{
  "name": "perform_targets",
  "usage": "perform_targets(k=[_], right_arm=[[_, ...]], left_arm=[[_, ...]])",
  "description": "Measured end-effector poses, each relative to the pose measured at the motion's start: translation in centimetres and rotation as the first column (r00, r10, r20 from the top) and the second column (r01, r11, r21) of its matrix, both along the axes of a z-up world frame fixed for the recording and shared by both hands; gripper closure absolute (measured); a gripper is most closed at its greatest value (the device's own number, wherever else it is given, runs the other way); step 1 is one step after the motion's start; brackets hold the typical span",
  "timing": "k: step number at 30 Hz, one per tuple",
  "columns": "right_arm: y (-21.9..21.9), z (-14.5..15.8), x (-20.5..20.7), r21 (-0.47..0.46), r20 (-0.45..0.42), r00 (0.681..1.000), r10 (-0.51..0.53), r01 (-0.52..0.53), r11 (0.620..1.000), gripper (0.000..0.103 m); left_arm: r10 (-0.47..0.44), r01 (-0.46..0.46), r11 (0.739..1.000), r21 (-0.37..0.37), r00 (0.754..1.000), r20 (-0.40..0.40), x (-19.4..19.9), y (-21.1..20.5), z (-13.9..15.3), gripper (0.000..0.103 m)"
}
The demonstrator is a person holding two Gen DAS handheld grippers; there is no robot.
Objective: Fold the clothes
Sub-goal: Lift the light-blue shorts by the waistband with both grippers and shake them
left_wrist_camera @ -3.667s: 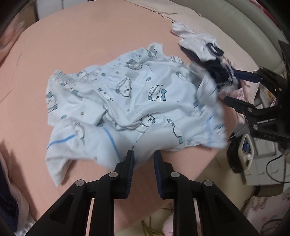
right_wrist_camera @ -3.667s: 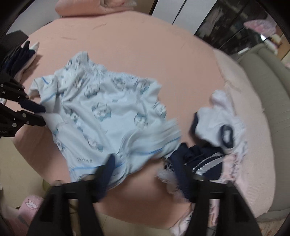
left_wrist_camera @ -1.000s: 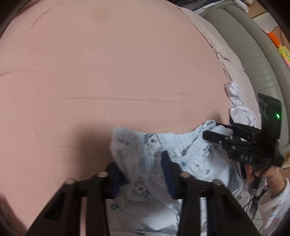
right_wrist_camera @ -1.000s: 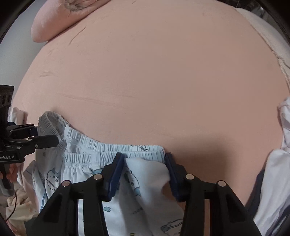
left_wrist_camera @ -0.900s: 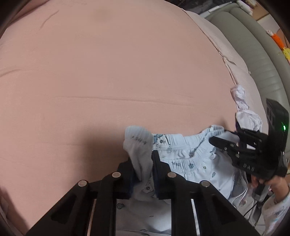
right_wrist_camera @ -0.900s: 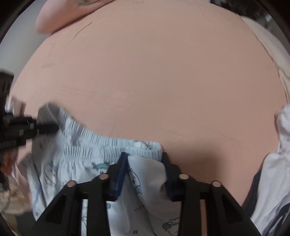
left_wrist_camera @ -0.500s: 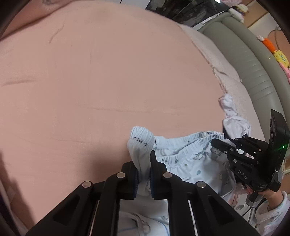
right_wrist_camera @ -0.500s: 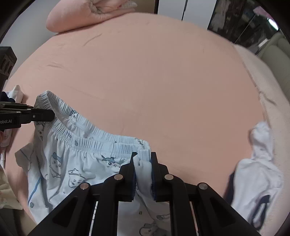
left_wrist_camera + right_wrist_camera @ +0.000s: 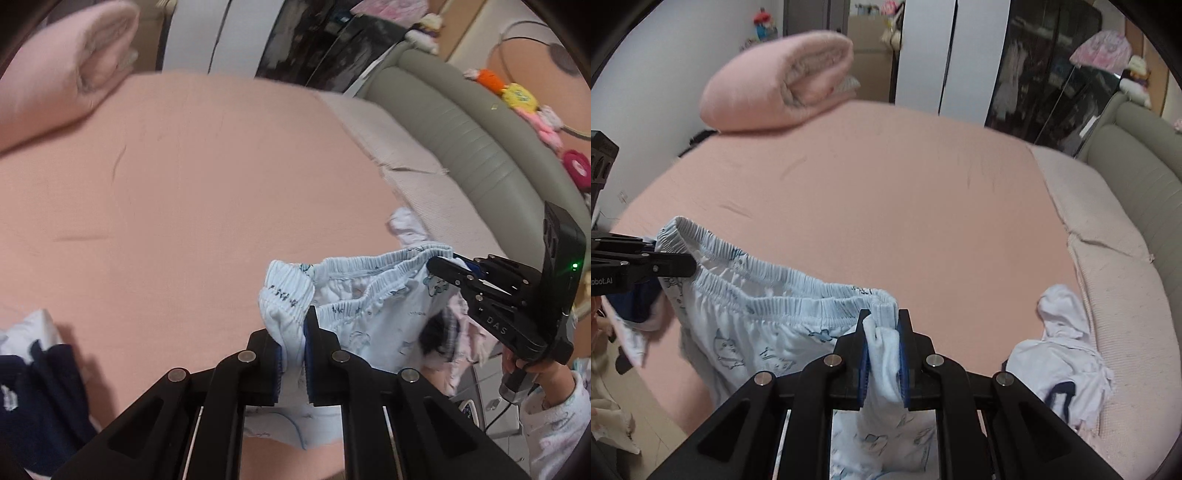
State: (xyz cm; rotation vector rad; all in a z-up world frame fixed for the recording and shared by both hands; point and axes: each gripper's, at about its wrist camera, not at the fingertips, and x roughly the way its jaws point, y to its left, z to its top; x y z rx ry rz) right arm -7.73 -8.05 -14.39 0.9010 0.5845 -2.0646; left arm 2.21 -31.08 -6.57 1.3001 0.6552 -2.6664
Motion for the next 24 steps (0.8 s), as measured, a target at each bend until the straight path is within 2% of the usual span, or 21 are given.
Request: perform_targets(k=[5, 10, 15, 24], right_arm=[[2.2, 5.3, 2.0, -0.053, -0.086, 0.996, 0.005, -0.01, 0.999, 0.093], [1.1, 9.8, 5.9, -0.115, -0.187, 0.982, 0.036, -0.058, 0.992, 0.093], [3.1, 12.0, 10.1, -0.153, -0.244, 0.968, 0.048, -0.088, 0.984, 0.093], [6.5, 15.2, 15.8, -0.187, -0.294, 0.954, 0.05, -0.109, 0.976, 0.093]], left_arm=[[-0.012, 0.008, 0.998, -0.065, 0.997, -0.074, 4.0, 1.6, 5.4, 0.095], [-0.038, 0.011, 0.986, -0.168, 0.986, -0.162, 9.0, 4.0, 10.5, 0.095], [-0.073, 0.027, 0.973, -0.231, 0.979, -0.193, 11.6, 6.3, 12.9, 0.095], [-0.085, 0.026, 0.971, -0.236, 0.966, -0.243, 16.7, 8.7, 15.3, 0.095]])
